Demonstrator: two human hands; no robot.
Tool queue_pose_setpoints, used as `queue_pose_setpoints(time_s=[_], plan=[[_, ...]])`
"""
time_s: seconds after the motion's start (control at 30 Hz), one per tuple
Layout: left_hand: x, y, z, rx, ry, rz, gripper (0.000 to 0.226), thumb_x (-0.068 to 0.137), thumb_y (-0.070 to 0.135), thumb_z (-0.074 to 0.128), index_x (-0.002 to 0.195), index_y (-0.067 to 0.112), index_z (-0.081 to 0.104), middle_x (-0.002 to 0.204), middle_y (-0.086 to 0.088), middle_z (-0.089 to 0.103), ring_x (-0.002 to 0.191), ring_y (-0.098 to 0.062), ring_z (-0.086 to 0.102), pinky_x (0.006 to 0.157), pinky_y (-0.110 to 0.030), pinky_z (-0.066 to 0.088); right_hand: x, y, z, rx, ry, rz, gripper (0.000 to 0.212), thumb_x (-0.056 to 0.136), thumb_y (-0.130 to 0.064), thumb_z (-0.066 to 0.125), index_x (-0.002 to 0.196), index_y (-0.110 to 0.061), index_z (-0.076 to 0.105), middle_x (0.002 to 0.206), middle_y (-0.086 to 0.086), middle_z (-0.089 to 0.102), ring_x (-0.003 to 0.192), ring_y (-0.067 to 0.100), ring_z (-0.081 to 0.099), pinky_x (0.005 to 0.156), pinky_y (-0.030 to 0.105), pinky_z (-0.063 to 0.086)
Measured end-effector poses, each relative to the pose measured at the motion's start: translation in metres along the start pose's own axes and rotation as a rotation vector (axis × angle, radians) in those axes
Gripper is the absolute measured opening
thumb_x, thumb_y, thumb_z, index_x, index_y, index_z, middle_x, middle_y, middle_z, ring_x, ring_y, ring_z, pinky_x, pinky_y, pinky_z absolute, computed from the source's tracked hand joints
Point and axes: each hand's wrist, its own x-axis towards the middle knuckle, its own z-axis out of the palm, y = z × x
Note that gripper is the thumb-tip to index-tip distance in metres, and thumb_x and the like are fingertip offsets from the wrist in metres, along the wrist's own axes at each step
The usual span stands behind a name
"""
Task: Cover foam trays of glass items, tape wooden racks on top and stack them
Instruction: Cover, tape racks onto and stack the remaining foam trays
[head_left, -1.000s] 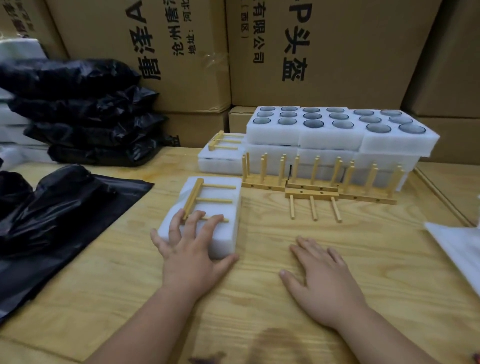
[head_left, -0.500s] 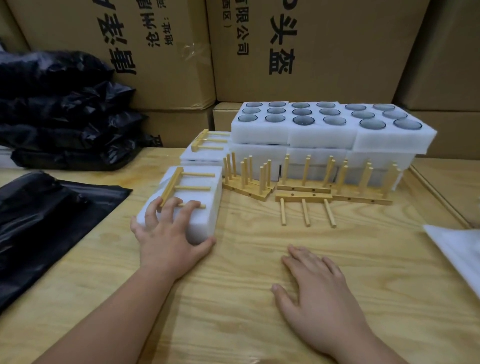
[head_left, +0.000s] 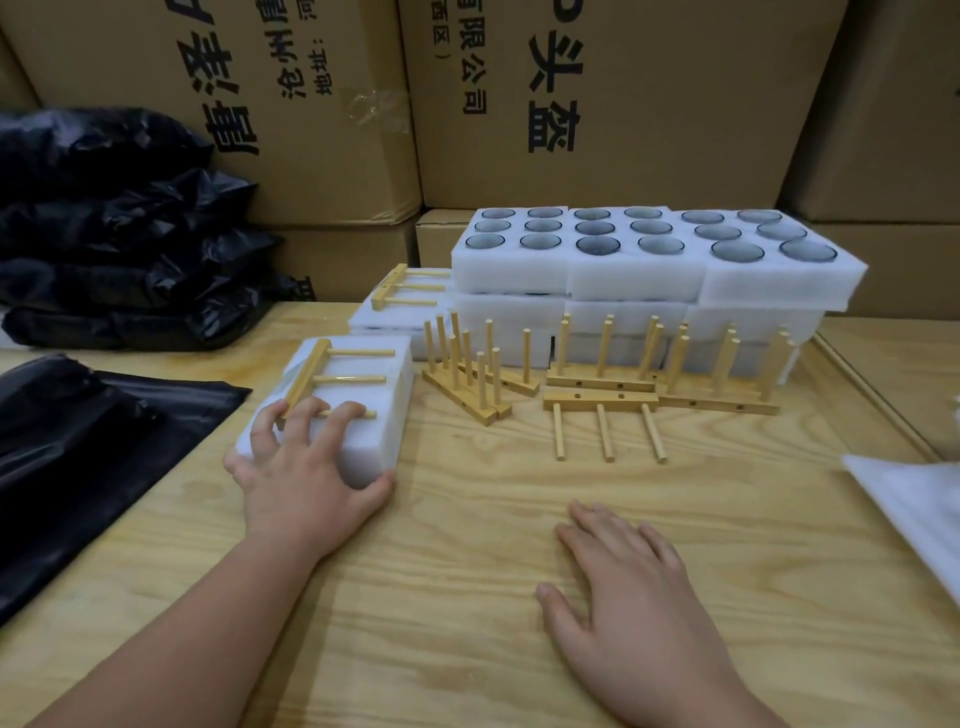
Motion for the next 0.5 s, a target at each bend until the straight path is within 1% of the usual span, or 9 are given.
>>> queue_pose_setpoints(time_s=[0.13, 0.23, 0.4, 0.5], plan=[[0.02, -0.006, 0.003, -0.033, -0.038, 0.014, 0.071, 0.059, 0.076, 0.062, 0.124, 0.054, 0.042, 0.135, 0.017, 0.038, 0.144, -0.025, 0.014, 0.102, -0.064, 0.03, 0.0, 0.0, -0.001, -0.001, -0.005, 0.003, 0.083, 0.08, -0.074, 0.019, 0.154, -0.038, 0.033, 0.165, -0.023, 0.013, 0.152, -0.002, 0.002, 0.125, 0.034, -0.003], [0.026, -0.011, 0.003, -0.081, -0.043, 0.066, 0.071, 0.055, 0.072, 0.064, 0.121, 0.052, 0.046, 0.132, 0.018, 0.041, 0.142, -0.027, 0.019, 0.103, -0.063, 0.029, 0.0, -0.001, -0.001, 0.005, -0.005, 0.006, 0.083, 0.08, -0.074, 0.019, 0.153, -0.038, 0.033, 0.165, -0.023, 0.013, 0.152, -0.002, 0.002, 0.124, 0.033, -0.004], [0.026, -0.018, 0.005, -0.145, -0.027, 0.194, 0.068, 0.053, 0.067, 0.068, 0.117, 0.05, 0.05, 0.13, 0.017, 0.045, 0.14, -0.03, 0.022, 0.107, -0.068, 0.026, 0.001, -0.001, -0.001, -0.003, -0.007, 0.013, 0.083, 0.079, -0.074, 0.018, 0.153, -0.039, 0.033, 0.166, -0.023, 0.012, 0.152, -0.003, 0.001, 0.124, 0.034, -0.004], [0.028, -0.018, 0.006, -0.158, -0.019, 0.217, 0.068, 0.054, 0.067, 0.069, 0.117, 0.049, 0.05, 0.129, 0.016, 0.045, 0.141, -0.029, 0.022, 0.11, -0.066, 0.023, 0.001, -0.002, -0.001, -0.003, -0.009, 0.015, 0.084, 0.078, -0.075, 0.017, 0.153, -0.039, 0.033, 0.165, -0.023, 0.012, 0.151, -0.003, 0.001, 0.125, 0.034, -0.004]])
